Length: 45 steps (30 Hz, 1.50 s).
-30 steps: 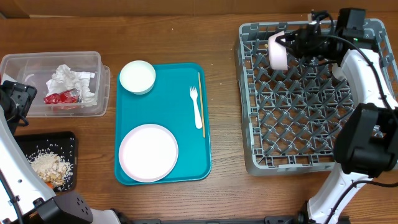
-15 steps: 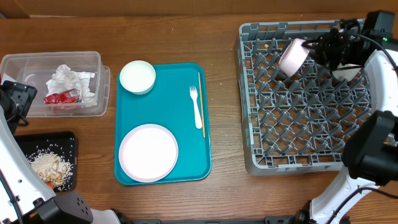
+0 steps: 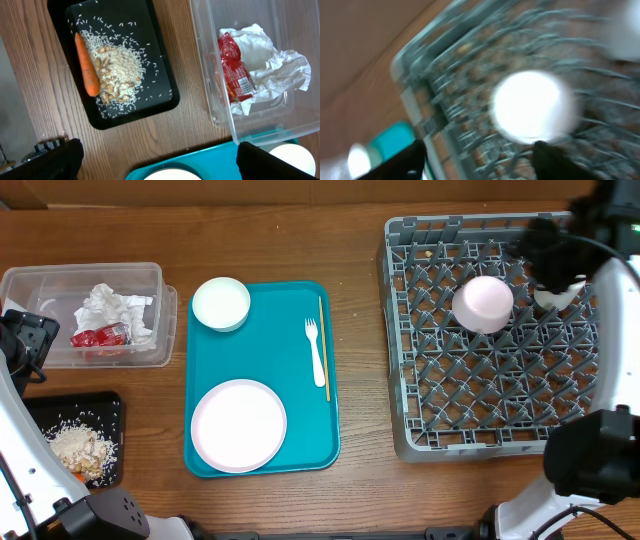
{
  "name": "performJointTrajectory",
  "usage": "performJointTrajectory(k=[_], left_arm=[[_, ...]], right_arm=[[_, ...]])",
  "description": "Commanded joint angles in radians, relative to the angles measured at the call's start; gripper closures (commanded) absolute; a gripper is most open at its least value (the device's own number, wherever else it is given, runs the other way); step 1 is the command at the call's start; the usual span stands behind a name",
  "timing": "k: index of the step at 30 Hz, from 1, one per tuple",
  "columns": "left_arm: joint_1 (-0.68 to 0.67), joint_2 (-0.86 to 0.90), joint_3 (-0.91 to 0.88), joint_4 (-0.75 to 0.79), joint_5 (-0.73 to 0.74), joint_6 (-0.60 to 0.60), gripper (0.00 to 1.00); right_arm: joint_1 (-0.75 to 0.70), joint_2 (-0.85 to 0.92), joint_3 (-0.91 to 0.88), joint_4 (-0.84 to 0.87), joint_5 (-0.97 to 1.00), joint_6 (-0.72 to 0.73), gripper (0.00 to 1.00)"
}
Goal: Sort waste into correct bins and load items into the dishwasher
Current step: 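Move the right gripper back to the white bowl and grasp it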
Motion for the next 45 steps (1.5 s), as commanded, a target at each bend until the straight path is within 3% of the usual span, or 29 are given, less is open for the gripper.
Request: performJointTrajectory(k=[1,4,9,14,15,17,30,35,45], left_arm=[[0.002,0.003,0.002,0.001,-0.003,-0.003,0.00],[0.002,0.003,0.002,0.001,-0.003,-0.003,0.00],[0.002,0.003,0.002,0.001,-0.003,-0.003,0.00],[0.002,0.003,0.002,0.001,-0.003,-0.003,0.00],[0.002,0.003,0.002,0.001,-0.003,-0.003,0.00],[0.002,0.003,0.002,0.001,-0.003,-0.003,0.00],[0.002,0.003,0.002,0.001,-0.003,-0.003,0.00],[0.002,0.003,0.002,0.001,-0.003,-0.003,0.00],[0.002,0.003,0.002,0.001,-0.003,-0.003,0.00]], right_arm=[[0.184,-0.019,0.026,0.042,-0.154,-0.135,0.18],[0.360,0.002,0.012,0.142,-0.145,-0.193,0.06],[0.596,0.100,0.002,0.296,-0.044,-0.172,0.06],[0.763,0.281,0.002,0.478,0.151,-0.016,0.16],[0.780,0.313,0.002,0.518,0.180,0.027,0.25],[0.802,0.366,0.002,0.589,0.182,0.099,0.30],[0.858,0.553,0.002,0.829,0.158,0.191,0.32],[0.858,0.568,0.002,0.827,0.158,0.191,0.36],[0.856,0.573,0.051,0.675,0.267,0.190,0.59]])
